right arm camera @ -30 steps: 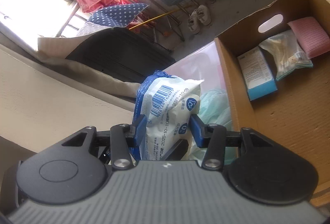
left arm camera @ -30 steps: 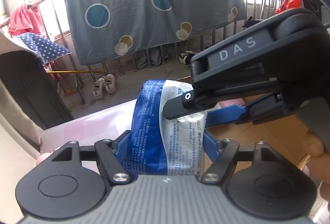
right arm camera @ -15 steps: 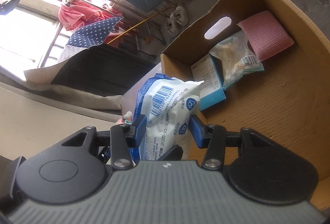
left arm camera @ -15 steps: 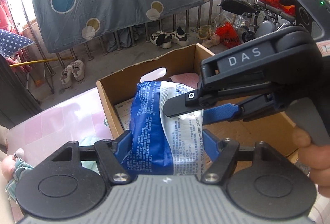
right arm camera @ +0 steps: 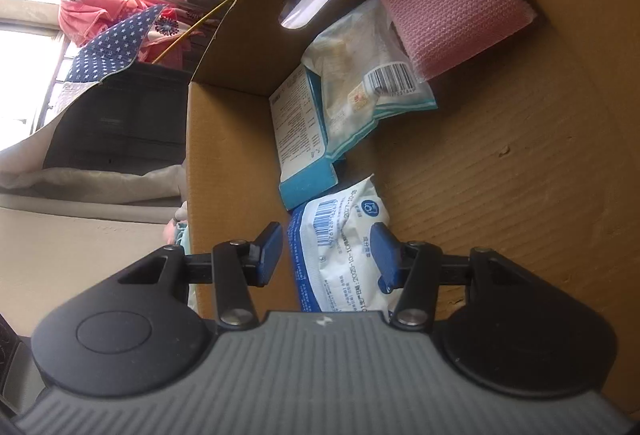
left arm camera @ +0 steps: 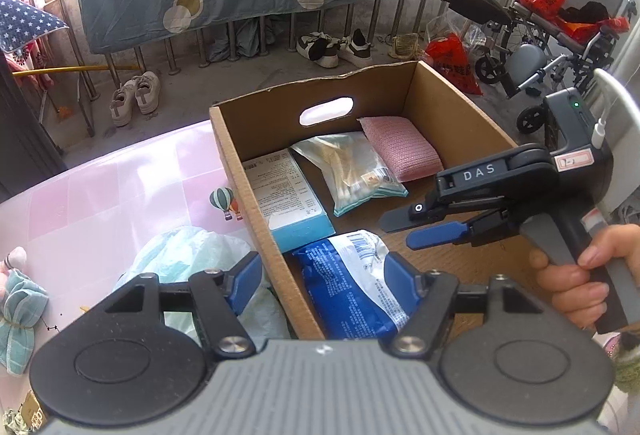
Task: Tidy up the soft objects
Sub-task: 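Lift the wipe pack with the right tool and carry it into the box, then release the wipe pack in the box and withdraw the right tool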
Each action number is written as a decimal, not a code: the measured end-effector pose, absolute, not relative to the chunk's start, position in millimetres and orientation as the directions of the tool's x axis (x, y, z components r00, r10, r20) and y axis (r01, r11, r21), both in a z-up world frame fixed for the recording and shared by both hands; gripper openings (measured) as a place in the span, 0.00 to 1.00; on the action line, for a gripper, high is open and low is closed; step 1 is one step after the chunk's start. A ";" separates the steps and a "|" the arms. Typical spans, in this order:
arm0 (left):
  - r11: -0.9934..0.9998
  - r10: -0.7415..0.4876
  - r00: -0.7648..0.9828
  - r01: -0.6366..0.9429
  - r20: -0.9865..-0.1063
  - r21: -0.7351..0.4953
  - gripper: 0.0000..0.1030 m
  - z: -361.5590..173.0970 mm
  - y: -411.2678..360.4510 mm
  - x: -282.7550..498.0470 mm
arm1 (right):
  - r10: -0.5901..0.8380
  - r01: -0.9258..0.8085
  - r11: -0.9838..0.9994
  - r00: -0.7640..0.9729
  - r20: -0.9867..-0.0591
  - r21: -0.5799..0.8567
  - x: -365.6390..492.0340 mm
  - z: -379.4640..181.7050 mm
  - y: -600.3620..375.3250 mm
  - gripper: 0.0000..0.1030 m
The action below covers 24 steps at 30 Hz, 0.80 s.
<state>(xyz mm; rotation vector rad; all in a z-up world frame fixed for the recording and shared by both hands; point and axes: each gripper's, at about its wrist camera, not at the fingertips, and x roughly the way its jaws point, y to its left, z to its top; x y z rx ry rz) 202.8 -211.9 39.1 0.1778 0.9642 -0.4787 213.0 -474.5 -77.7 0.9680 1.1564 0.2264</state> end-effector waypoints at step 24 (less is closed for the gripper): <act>0.968 -0.215 0.554 0.227 -0.805 -0.102 0.70 41.7 -25.2 141.4 | 0.429 0.305 0.788 0.350 -0.833 0.535 224.2 -96.0 -403.2 0.44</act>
